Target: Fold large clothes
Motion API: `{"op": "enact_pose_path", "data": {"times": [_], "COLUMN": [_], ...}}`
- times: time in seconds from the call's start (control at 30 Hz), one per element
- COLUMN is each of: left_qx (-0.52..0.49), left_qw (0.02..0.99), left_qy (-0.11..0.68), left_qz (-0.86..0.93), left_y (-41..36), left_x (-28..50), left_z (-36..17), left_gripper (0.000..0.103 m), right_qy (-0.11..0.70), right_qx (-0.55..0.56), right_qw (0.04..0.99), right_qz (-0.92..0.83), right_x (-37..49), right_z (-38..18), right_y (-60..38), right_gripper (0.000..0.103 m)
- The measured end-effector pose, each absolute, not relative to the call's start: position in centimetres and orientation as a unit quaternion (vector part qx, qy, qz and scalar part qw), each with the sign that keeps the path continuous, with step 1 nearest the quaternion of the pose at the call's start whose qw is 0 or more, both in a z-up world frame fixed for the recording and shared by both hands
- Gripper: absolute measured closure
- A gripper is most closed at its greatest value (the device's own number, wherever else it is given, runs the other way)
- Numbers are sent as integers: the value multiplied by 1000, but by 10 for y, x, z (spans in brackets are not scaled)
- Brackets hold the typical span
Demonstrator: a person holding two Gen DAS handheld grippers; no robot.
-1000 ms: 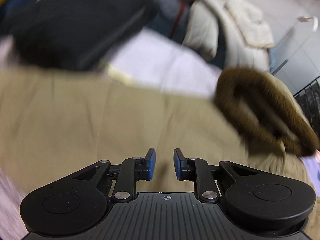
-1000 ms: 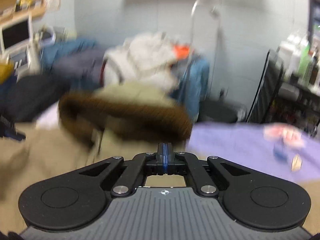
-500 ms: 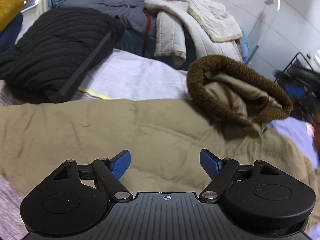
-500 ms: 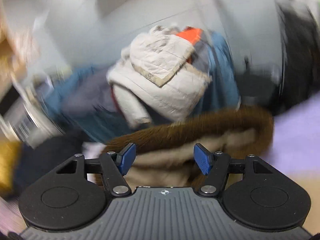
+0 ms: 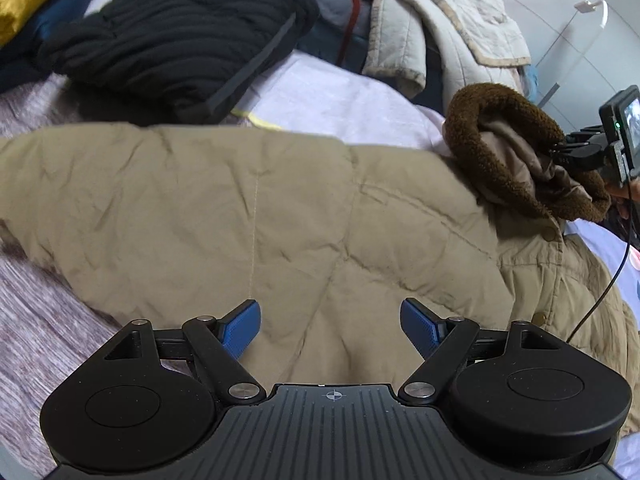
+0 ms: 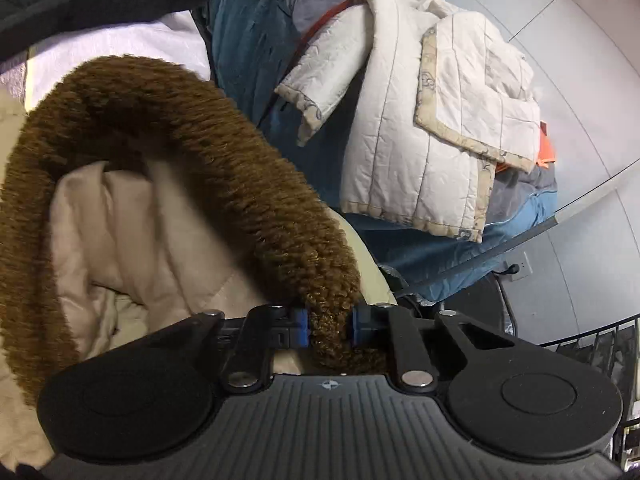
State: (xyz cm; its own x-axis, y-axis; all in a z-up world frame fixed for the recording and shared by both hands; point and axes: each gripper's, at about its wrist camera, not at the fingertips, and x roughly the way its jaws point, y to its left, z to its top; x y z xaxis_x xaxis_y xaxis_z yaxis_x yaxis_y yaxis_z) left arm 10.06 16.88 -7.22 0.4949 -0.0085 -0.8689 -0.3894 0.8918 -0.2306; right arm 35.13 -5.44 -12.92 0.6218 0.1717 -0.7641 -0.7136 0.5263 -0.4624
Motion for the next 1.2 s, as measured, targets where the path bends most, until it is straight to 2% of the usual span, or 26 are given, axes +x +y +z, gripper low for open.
{"op": "enact_pose_path", "data": {"times": [0.2,0.43,0.57,0.73,0.77,0.8,0.87,0.9,0.97,1.1,1.2], "left_qx": [-147,-126,-124,-123,-116,-108,-93,-90,-84,-62,-59], "left_qw": [870,895,903,898,897,896,893,894,895,903,911], "left_qy": [455,411,398,420,426,431,440,439,438,423,403], "left_qz": [117,117,103,46,34,23,2,-7,-22,-42,-62], "left_y": [168,168,155,119,109,100,83,77,68,53,40], "left_x": [107,122,128,142,145,147,151,150,150,159,182], "left_z": [-49,-11,-2,-10,-13,-16,-21,-23,-25,-22,-12], "left_gripper": [0,0,0,0,0,0,0,0,0,0,0], "right_qy": [286,251,286,342,349,360,379,377,360,330,303], "right_qx": [-338,-357,-360,-358,-353,-343,-310,-291,-258,-186,-121], "right_qw": [833,819,808,793,796,800,807,812,826,865,898], "right_qz": [331,373,368,356,346,336,329,336,348,328,296], "right_x": [268,113,38,-2,-2,1,5,4,-1,-7,21], "right_z": [-71,-23,-48,-126,-140,-148,-147,-139,-117,-66,-33], "right_y": [-86,-120,-114,-97,-95,-93,-93,-96,-107,-146,-174], "right_gripper": [87,87,87,83,76,64,51,38,30,31,31]}}
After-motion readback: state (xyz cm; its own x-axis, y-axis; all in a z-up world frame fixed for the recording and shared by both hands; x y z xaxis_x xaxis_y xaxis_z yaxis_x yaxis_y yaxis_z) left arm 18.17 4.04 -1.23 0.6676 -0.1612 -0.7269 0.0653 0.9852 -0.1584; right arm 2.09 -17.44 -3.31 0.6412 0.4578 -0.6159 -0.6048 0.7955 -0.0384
